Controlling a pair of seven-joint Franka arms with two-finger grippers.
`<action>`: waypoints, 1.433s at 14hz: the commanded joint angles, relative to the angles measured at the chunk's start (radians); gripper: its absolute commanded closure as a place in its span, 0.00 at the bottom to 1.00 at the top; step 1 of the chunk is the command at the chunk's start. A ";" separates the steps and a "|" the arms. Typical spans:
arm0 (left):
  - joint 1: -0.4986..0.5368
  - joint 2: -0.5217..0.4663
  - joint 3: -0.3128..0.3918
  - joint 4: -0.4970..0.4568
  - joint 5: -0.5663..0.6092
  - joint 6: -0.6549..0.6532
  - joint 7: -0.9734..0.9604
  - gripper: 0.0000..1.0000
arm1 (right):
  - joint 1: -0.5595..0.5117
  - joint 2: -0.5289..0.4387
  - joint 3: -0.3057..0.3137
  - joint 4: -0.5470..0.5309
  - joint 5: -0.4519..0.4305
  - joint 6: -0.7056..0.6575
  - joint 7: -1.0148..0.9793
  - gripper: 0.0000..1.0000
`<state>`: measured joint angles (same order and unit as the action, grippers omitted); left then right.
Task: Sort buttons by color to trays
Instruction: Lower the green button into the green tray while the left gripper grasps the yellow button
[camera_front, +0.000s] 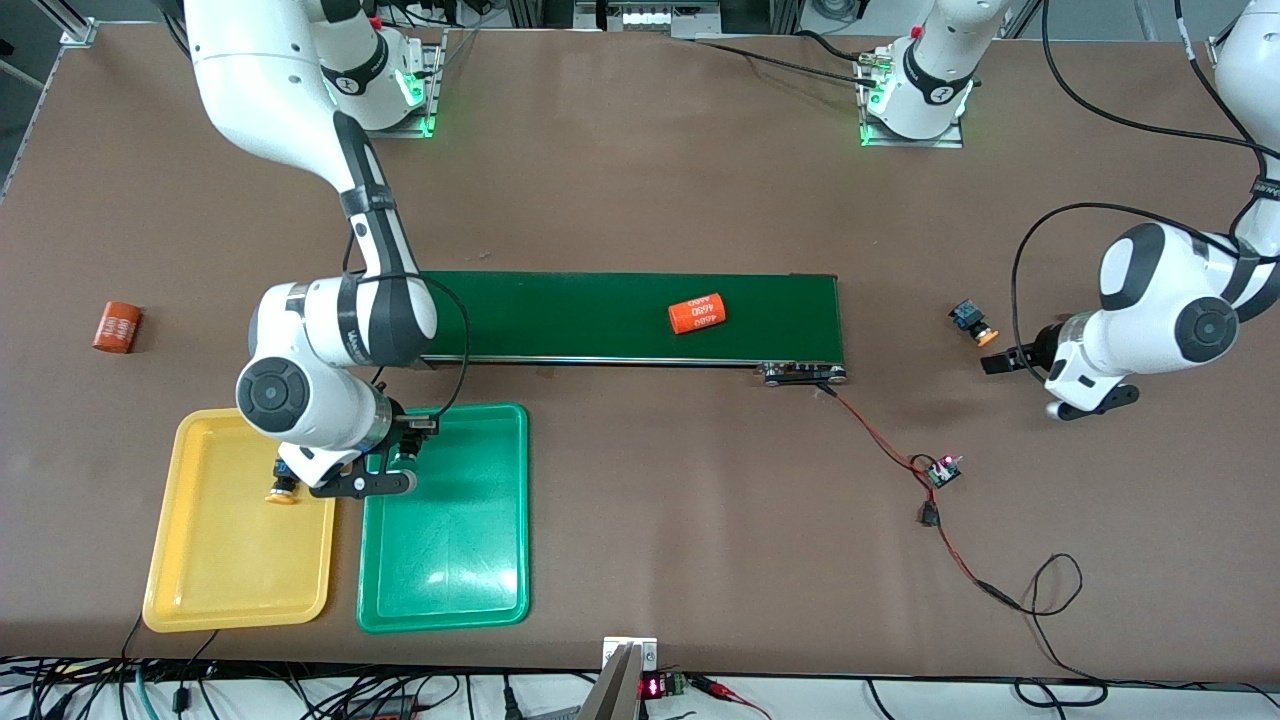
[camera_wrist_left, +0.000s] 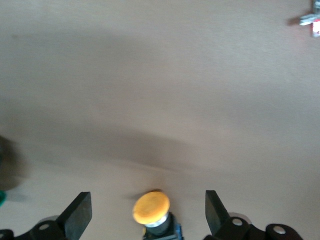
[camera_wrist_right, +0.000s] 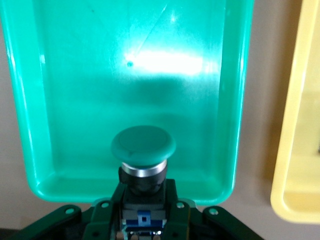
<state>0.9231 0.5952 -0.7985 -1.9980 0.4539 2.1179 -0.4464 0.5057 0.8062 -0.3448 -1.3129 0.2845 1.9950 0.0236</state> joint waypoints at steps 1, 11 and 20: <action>-0.114 -0.126 0.117 -0.053 -0.108 0.007 0.031 0.00 | -0.041 0.129 0.017 0.157 0.016 -0.007 -0.068 1.00; -0.369 -0.252 0.420 -0.294 -0.310 0.182 0.106 0.00 | -0.092 0.235 0.053 0.216 0.015 0.068 -0.168 0.01; -0.375 -0.222 0.417 -0.327 -0.360 0.248 0.103 0.79 | -0.124 0.045 0.030 0.216 0.070 -0.220 -0.071 0.00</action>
<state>0.5608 0.3982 -0.3974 -2.3049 0.1184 2.3603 -0.3674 0.3883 0.9064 -0.3162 -1.0872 0.3440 1.8358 -0.0944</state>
